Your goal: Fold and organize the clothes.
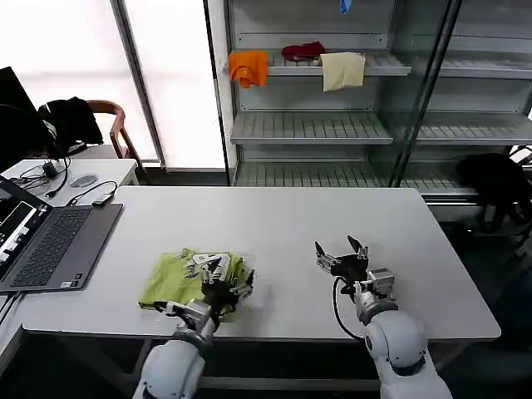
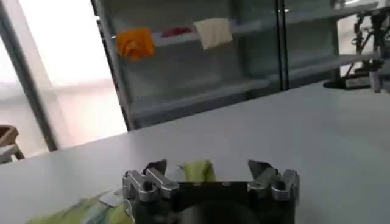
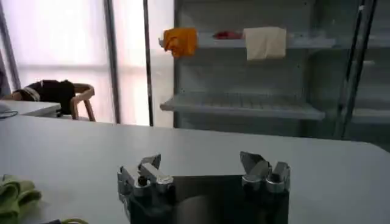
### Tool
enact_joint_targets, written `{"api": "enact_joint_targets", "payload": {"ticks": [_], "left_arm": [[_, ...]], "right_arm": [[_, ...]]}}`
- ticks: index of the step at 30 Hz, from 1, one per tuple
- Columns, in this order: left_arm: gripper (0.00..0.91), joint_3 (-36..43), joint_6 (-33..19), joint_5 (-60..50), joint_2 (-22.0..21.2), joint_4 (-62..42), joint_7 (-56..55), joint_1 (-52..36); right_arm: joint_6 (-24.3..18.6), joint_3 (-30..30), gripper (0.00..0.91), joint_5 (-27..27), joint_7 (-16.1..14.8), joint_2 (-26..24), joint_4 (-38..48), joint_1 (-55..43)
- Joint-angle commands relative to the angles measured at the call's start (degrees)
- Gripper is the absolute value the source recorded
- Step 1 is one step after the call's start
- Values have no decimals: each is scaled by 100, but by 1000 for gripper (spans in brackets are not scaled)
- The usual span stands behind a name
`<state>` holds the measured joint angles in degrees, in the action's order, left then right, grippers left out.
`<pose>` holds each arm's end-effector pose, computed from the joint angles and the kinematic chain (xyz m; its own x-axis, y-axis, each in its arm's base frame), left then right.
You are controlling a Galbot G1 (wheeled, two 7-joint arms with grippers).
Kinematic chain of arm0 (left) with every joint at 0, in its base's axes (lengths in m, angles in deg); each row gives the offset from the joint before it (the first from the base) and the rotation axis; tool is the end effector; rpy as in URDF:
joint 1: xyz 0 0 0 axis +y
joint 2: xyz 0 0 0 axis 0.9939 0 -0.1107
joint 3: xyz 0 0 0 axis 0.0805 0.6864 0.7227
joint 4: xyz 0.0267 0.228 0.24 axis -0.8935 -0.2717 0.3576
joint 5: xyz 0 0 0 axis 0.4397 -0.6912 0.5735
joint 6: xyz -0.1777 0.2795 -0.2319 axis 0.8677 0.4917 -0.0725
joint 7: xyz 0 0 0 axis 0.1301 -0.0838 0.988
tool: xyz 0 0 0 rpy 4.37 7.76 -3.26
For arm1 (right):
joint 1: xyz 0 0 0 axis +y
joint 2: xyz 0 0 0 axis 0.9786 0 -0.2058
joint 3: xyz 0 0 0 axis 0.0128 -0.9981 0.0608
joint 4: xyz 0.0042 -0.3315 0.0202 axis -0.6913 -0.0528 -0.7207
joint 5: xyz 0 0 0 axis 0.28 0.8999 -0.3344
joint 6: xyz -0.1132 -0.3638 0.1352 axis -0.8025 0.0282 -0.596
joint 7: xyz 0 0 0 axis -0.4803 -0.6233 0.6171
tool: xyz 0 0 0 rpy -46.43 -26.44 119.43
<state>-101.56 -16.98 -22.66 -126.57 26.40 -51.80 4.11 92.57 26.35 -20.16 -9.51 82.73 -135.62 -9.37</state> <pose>0.3236 -0.0367 -0.2330 -0.9381 0.2504 0.2392 0.2898 0.9459 0.1462 0.3651 0.0014 -0.2017 -0.9620 -0.2055 0.1795 -0.2117 0.9772 -0.0159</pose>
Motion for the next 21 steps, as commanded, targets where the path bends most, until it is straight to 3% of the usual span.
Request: {"api": "enact_joint_targets", "payload": {"ticks": [1,6,21], "left_arm": [[907,-2037,165,2007,635,528,241,27],[907,-2538,454,2537,841,22,328,1],[907,-2146,223,1881,611,-935,426,-2]], "right_arm": [[34,-26,907,-15,-9,-12,19,-66],[71,-89,907,-21,-7,-45,88,-180],[81,-108,907,-20,-4,-76,170,-231]]}}
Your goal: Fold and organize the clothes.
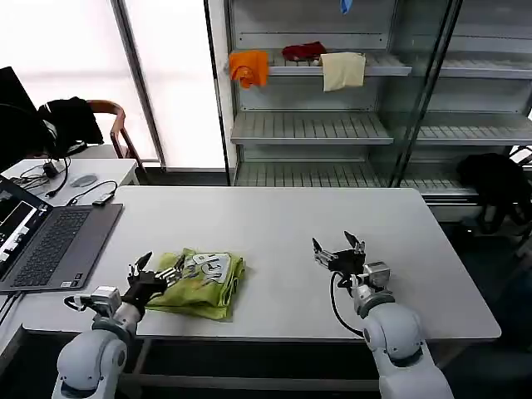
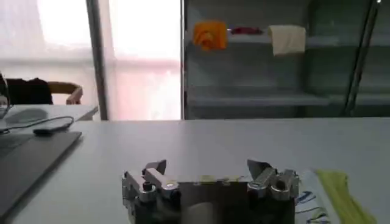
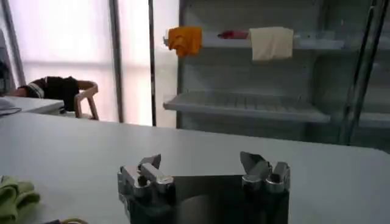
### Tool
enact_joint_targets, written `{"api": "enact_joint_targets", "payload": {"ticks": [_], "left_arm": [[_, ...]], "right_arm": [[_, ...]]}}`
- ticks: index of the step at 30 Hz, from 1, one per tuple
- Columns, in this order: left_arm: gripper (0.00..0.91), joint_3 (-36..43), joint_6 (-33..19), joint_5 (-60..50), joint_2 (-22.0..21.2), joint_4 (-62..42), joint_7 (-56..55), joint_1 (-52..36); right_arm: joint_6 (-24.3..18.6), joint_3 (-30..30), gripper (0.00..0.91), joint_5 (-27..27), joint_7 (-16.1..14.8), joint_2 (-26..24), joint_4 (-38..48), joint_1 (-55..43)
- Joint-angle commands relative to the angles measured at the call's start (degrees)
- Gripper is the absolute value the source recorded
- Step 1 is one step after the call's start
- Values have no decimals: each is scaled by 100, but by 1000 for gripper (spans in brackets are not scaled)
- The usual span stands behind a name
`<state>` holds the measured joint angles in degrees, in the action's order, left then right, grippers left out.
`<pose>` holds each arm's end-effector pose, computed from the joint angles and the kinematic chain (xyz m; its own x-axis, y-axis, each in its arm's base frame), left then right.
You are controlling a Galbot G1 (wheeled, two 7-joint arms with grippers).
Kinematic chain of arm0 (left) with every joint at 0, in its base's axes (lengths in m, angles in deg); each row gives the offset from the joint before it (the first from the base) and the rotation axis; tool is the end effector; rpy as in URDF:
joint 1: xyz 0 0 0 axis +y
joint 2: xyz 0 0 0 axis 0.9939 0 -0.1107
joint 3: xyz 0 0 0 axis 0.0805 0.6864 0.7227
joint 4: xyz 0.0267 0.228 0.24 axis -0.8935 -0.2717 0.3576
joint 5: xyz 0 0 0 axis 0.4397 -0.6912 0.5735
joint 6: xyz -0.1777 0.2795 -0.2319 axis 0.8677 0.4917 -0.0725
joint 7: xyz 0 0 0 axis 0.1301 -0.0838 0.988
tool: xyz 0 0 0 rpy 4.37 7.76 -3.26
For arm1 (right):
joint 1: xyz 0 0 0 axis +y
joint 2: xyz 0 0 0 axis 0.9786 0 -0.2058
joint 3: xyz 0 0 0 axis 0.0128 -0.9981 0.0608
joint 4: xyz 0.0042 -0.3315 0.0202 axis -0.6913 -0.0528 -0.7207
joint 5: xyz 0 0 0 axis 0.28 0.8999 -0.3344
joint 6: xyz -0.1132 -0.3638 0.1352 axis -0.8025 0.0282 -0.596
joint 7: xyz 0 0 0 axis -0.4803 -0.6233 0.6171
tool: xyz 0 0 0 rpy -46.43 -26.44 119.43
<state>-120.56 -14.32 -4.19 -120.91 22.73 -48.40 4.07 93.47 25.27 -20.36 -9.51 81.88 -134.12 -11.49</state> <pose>0.3368 0.1046 -0.2275 -0.9539 0.1119 0.2785 0.1077 0.9937 -0.0305 0.3752 0.0040 -0.1992 -0.9575 -0.2163 0.1910 -0.2260 0.9737 -0.0303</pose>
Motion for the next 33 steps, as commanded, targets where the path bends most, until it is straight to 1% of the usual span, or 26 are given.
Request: {"api": "enact_joint_targets", "payload": {"ticks": [1,11,19,20,21,22,23,24,25,26,27,28,29,33], "left_arm": [[907,-237,-50,22,38,-593,84,-1],[907,-272,-125,107,8,-975,117,-115],[907,-186,-170,144,-28,-957,233,-39],[887,-174,-170,138,-37,-946,244,-38],[846,-159,-168,133,-44,-931,245,-39],[746,-146,-161,132,-60,-917,243,-43],[625,-141,-159,134,-64,-911,247,-42],[564,-127,-155,138,-67,-893,248,-42],[353,-120,-139,147,-78,-874,251,-43],[171,-121,-129,154,-82,-873,255,-44],[91,-115,-126,161,-85,-864,266,-42],[40,-116,-107,198,-88,-855,300,-40],[10,-116,-35,222,-89,-842,308,-37],[10,-121,91,252,-91,-811,376,-21]], "right_arm": [[-12,1,907,3,-6,11,18,-11],[-37,9,907,16,-25,40,18,44],[-43,5,907,35,-31,54,12,55],[-43,3,907,37,-31,60,11,57],[-43,0,907,45,-30,65,11,58],[-43,0,907,47,-31,67,10,60],[-43,0,907,49,-32,74,9,62],[-44,1,907,56,-32,78,12,67],[-46,2,907,57,-31,80,12,70],[-45,4,907,60,-31,81,11,70],[-46,5,907,62,-30,83,11,71],[-48,6,907,62,-29,84,9,72],[-48,7,907,63,-24,89,8,71],[-50,4,907,71,-20,106,6,74]]}}
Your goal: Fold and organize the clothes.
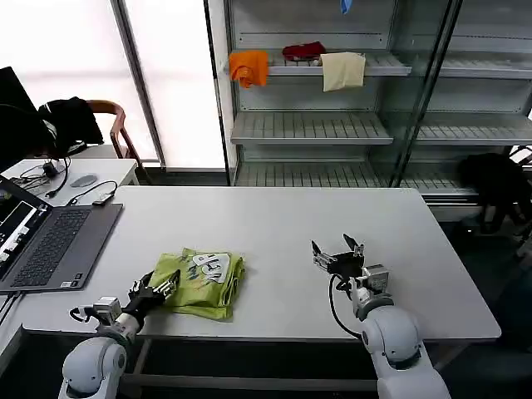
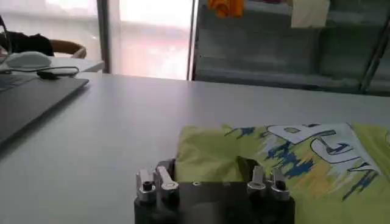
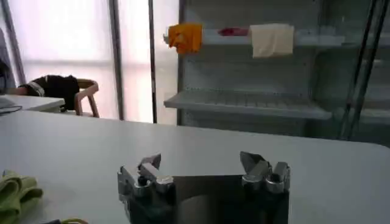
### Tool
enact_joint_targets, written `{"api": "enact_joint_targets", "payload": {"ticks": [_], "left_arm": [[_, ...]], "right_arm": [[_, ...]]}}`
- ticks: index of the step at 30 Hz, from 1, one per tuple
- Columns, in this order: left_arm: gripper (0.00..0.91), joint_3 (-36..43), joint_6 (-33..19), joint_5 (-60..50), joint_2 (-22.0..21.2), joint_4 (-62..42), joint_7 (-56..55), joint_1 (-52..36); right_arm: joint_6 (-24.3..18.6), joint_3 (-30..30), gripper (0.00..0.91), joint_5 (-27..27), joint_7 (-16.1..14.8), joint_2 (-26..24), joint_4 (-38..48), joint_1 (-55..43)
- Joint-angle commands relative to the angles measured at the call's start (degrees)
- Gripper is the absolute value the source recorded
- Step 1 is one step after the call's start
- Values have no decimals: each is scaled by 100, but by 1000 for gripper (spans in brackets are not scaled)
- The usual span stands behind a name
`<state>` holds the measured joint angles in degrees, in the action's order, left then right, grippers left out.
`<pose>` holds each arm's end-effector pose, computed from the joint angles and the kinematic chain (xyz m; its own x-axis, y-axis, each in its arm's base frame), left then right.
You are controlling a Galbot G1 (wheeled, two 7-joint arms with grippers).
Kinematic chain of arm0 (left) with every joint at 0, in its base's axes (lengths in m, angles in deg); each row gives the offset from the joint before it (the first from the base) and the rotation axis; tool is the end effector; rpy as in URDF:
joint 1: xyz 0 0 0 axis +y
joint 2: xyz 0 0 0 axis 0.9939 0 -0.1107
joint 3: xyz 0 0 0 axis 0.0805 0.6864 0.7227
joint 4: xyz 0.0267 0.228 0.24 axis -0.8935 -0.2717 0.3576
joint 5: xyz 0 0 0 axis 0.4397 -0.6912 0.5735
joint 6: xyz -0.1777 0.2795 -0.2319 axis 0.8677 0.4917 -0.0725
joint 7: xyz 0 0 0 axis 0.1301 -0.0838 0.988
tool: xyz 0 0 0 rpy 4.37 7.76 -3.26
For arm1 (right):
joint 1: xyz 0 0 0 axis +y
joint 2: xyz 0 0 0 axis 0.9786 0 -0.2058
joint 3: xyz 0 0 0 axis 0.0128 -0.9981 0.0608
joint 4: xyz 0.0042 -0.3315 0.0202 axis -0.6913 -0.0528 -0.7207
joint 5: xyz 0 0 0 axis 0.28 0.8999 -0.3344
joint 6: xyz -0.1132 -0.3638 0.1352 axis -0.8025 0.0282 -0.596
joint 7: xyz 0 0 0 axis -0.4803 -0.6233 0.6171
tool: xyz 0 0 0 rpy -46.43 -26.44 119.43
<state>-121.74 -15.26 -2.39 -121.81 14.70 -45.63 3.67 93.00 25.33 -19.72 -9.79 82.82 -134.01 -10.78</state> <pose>0.3446 0.1261 -0.2782 -0.9229 0.1244 0.3645 0.0886 0.9896 -0.1132 0.3731 0.0067 -0.2044 -0.9566 -0.2179 0.1934 -0.2261 0.9739 -0.0215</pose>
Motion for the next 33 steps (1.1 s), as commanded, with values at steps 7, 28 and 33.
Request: {"api": "enact_joint_targets", "payload": {"ticks": [7,28,33], "left_arm": [[20,-17,179,52,-3,1,128,3],[0,-1205,-910,-2556,1636,264,755,-316],[10,-1345,-784,-2552,2157,349,919,-466]], "right_arm": [[-4,-7,907,9,16,4,-41,17],[-91,-13,907,-5,-31,-16,105,-35],[-151,2,907,-1,-66,-1,189,-14]]}}
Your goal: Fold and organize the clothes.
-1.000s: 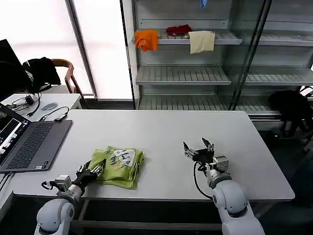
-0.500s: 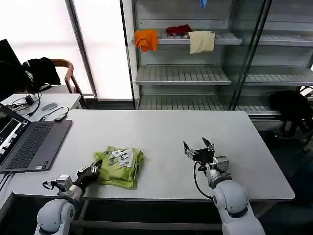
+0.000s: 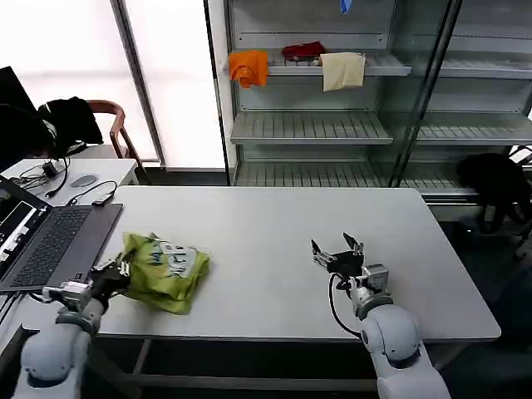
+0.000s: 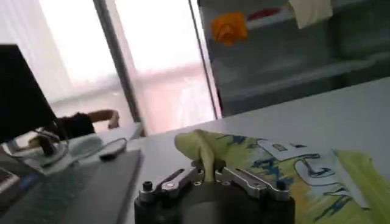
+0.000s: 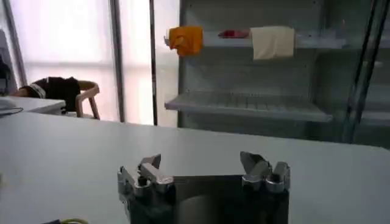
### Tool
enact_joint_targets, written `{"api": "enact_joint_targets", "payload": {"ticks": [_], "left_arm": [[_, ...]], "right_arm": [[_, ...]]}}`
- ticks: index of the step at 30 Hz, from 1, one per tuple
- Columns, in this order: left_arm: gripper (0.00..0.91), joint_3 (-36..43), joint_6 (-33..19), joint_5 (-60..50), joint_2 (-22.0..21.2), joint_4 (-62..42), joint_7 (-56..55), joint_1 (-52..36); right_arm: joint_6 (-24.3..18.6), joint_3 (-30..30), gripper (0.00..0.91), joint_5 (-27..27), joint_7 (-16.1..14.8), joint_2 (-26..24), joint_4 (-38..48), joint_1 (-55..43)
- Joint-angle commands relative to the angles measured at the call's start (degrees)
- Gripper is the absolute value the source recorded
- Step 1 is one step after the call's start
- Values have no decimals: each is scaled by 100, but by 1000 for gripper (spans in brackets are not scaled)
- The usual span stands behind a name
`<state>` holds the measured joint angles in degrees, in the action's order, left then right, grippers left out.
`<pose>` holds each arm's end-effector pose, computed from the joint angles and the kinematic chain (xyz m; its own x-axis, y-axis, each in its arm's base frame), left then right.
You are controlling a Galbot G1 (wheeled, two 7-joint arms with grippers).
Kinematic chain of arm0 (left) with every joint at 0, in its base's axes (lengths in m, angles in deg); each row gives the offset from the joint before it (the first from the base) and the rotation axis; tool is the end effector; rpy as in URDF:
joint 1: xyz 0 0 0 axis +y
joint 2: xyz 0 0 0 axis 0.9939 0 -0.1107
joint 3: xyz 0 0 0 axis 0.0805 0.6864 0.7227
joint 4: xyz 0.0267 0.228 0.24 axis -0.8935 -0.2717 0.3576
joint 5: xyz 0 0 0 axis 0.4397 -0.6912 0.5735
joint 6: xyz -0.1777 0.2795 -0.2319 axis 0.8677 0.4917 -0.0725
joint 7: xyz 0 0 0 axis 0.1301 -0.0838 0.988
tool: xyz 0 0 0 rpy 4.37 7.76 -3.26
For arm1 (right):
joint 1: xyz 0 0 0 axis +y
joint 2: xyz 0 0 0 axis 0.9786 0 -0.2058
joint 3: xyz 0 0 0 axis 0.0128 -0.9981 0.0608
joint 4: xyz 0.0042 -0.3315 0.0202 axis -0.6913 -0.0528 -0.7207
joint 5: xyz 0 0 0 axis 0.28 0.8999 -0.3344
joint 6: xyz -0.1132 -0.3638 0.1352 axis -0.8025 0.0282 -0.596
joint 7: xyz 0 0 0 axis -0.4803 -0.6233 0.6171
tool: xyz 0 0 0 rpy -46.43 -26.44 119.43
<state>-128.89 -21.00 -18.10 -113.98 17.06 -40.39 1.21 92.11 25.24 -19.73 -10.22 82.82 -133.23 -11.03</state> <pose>0.3479 0.1908 -0.2096 -0.9750 -0.0207 0.2213 0.0504 0.9490 0.3112 0.3756 0.0065 -0.2081 -0.9561 -0.2250 0.1875 -0.2328 0.9723 -0.0203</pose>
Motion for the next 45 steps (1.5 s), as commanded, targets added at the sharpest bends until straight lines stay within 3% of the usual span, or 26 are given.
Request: {"api": "enact_joint_targets", "payload": {"ticks": [1,8,17,26,36,39,45], "left_arm": [[10,-624,-187,-982,1441,127,421,-245],[10,-486,46,-993,1486,268,476,-357],[10,-102,337,-989,718,1175,345,-79],[20,1886,682,-1381,-595,1551,-253,151],[30,2900,1108,-994,-1079,1399,-758,-38],[60,3138,1110,-975,-1209,1259,-920,-75],[212,3614,1103,-773,-1502,910,-1177,-185]], "right_arm": [[-72,21,907,-1,-28,-5,115,18],[-137,130,907,-28,-64,-79,100,129],[-225,292,907,-82,-85,-225,106,264],[-312,317,907,-67,-86,-200,204,320],[-332,394,907,-62,-80,-216,187,385],[-328,382,907,-52,-75,-204,185,371],[-276,338,907,-30,-62,-161,136,326]]}}
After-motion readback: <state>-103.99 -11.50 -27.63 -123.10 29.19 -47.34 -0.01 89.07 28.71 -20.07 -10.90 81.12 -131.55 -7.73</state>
